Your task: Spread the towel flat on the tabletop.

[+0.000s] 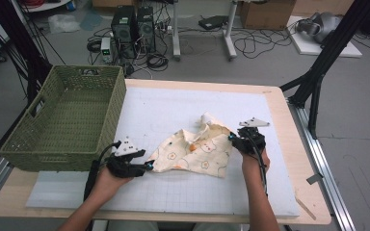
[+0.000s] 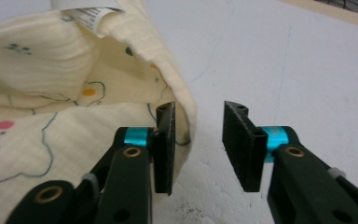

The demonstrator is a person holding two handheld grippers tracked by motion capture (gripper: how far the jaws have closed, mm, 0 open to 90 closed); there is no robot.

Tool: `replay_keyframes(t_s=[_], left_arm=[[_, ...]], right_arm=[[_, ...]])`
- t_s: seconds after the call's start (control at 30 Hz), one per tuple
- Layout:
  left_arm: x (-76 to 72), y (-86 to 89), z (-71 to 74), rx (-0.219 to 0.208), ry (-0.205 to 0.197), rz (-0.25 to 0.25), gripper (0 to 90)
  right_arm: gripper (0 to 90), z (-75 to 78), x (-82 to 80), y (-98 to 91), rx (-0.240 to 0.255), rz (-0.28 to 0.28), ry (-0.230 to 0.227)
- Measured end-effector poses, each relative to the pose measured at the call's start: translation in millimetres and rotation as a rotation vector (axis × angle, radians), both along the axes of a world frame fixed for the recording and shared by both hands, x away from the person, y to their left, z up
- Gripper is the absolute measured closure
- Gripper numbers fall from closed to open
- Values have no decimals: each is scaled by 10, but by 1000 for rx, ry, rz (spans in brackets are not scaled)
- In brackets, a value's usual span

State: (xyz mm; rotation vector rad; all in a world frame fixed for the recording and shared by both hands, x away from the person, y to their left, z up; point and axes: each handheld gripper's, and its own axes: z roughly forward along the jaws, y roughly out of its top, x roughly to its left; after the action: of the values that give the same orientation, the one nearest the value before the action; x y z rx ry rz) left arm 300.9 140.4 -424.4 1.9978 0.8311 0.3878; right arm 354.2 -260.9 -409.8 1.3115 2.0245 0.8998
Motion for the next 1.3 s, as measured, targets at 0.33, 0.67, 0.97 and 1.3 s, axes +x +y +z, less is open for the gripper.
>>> replay_keyframes(t_s=[0.33, 0.67, 0.97, 1.3], left_arm=[[411, -340, 211, -99, -90, -94, 420], [593, -845, 135, -45, -35, -177, 406], [755, -1194, 47, 94, -86, -130, 819], [987, -953, 7, 108, -13, 40, 852]], right_arm=[[520, 25, -400, -180, 26, 59, -74], [417, -76, -648, -200, 67, 140, -76], [409, -218, -684, -80, 75, 225, -20], [573, -378, -637, 133, 38, 330, 81]])
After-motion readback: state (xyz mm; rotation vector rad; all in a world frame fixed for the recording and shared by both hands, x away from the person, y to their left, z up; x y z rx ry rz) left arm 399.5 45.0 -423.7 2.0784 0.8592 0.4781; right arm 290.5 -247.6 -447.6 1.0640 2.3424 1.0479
